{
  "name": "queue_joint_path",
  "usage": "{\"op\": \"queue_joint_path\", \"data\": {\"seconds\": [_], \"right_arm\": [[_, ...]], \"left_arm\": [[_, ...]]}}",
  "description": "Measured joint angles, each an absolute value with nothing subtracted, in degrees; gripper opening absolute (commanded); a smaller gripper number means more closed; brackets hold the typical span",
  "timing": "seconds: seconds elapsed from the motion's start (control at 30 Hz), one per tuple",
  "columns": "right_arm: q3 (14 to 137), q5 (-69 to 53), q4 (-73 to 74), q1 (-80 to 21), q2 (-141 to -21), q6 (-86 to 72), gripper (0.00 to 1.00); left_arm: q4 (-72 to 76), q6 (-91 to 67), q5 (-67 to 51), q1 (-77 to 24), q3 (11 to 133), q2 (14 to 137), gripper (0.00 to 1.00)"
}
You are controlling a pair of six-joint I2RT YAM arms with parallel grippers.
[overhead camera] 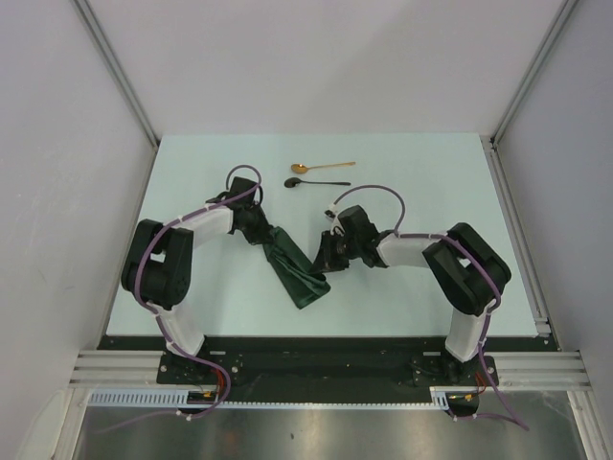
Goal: Fold the napkin into a case and place the utensils inside
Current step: Stuff the top corner of the smaller-rectangle-folded napkin into the folded napkin.
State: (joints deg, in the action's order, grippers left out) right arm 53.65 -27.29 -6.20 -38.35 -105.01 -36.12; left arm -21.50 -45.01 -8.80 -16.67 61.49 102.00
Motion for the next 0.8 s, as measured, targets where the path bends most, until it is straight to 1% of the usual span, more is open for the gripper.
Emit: {"op": "queue_joint_path", "data": {"seconds": [0.07,0.17,0.2,0.27,0.3,0.37,0.6,0.7,0.8], "right_arm": [[53.65,-27.20,-6.28,-39.24,-104.88,-36.40,0.14],[53.30,-27.16,-6.94,-40.16,-104.86,-37.36,0.14],[53.21,-27.09,-7.07,-40.49,-104.86,-37.54,0.14],[53.06,-26.59,-7.38,-41.15,-104.86,-38.00,0.14],[53.06,-26.33,-7.57,-41.39,-104.86,-38.28,0.14],[53.06,-26.04,-7.84,-41.85,-104.86,-38.94,0.13],[53.06,-25.71,-8.71,-42.65,-104.88,-40.47,0.13],[53.06,-25.71,-9.08,-42.83,-104.88,-41.06,0.13],[53.06,-25.67,-9.82,-43.24,-104.97,-42.11,0.13]], "left_arm": [[-21.50,-45.01,-8.80,-16.67,61.49,102.00,0.11],[-21.50,-45.04,-8.84,-16.67,61.49,102.00,0.20],[-21.52,-44.99,-8.86,-16.67,61.49,102.00,0.26],[-21.52,-44.99,-9.10,-16.67,61.47,101.86,0.31],[-21.54,-44.88,-9.19,-16.67,61.45,101.65,0.36],[-21.67,-44.66,-9.19,-16.67,61.39,100.86,0.41],[-25.50,-41.45,-8.73,-16.93,61.32,95.22,0.50],[-26.68,-40.21,-8.88,-17.87,59.53,90.96,0.51],[-26.74,-40.36,-10.81,-19.14,55.18,86.85,0.51]]}}
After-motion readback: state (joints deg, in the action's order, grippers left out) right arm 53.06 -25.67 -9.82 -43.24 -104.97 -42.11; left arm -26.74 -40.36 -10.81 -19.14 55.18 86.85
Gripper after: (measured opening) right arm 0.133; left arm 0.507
